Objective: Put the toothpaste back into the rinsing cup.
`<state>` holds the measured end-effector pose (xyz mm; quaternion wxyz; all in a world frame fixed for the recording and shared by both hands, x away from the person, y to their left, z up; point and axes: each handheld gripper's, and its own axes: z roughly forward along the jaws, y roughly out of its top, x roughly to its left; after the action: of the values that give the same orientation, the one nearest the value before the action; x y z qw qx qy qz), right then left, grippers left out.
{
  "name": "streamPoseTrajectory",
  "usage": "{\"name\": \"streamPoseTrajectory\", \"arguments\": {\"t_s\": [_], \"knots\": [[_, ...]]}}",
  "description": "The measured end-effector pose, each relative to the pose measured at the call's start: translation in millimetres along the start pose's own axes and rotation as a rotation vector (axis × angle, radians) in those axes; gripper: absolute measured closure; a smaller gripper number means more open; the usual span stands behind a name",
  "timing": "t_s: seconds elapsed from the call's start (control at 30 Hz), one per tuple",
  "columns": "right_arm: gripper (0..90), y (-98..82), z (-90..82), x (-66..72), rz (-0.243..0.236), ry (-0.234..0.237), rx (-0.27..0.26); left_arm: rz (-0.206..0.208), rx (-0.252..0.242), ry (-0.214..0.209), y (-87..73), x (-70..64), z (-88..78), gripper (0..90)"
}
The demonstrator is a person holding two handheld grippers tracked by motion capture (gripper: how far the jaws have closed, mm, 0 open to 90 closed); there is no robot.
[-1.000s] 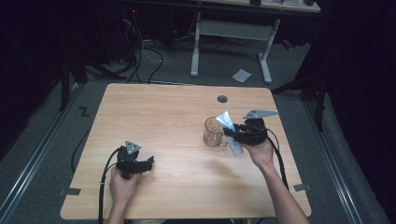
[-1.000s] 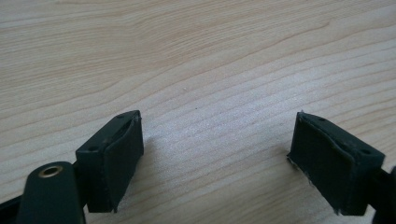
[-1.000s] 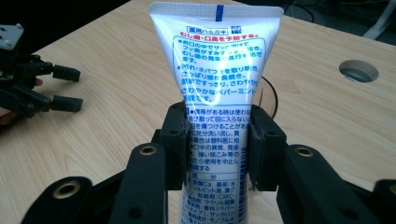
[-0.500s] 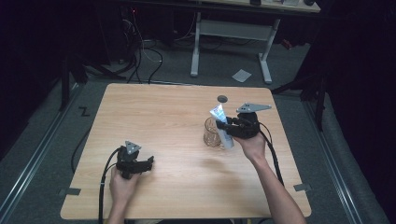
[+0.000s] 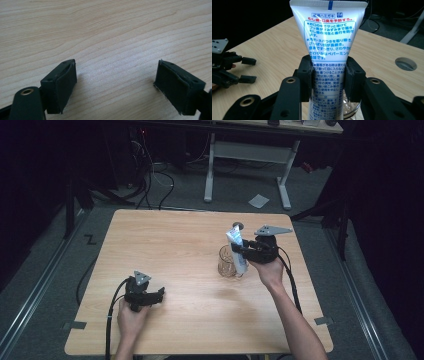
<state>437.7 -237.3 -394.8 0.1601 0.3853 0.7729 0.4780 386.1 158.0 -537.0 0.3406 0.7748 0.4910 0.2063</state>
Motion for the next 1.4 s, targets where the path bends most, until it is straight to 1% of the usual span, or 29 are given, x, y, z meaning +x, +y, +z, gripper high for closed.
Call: {"name": "streamPoseTrajectory", "arguments": {"t_s": [0.13, 0.27, 0.4, 0.47, 1.0, 1.17, 1.23, 1.4], "knots": [[63.8, 3.9, -0.3, -3.0, 0.008, -0.007, -0.01, -0.001, -0.001, 0.0, 0.0, -0.1, 0.1, 17.7], [63.7, 8.9, 1.3, -4.3, -0.002, -0.019, -0.016, -0.001, -0.001, 0.001, 0.0, -0.2, 0.2, 17.6], [63.7, 11.7, 2.7, -6.2, 0.001, -0.021, -0.021, 0.0, -0.001, 0.001, 0.0, -0.1, 0.1, 17.6], [63.8, 13.1, 2.0, -6.0, 0.006, -0.017, -0.024, 0.0, 0.0, 0.001, 0.0, -0.1, 0.1, 17.7], [63.8, 23.4, 1.1, 0.0, -0.015, -0.001, -0.046, 0.0, 0.0, 0.0, 0.0, -0.1, 0.1, 17.7], [63.7, 27.1, 3.9, -0.4, -0.021, -0.009, -0.043, 0.0, 0.0, 0.0, 0.0, -0.1, 0.1, 17.6], [63.7, 28.6, 5.1, -0.7, -0.02, -0.008, -0.051, 0.0, 0.0, 0.0, 0.0, -0.1, 0.1, 17.6], [63.5, 30.9, 9.4, -2.5, -0.023, -0.024, -0.052, 0.0, -0.001, 0.0, 0.0, -0.1, 0.2, 17.7]]}}
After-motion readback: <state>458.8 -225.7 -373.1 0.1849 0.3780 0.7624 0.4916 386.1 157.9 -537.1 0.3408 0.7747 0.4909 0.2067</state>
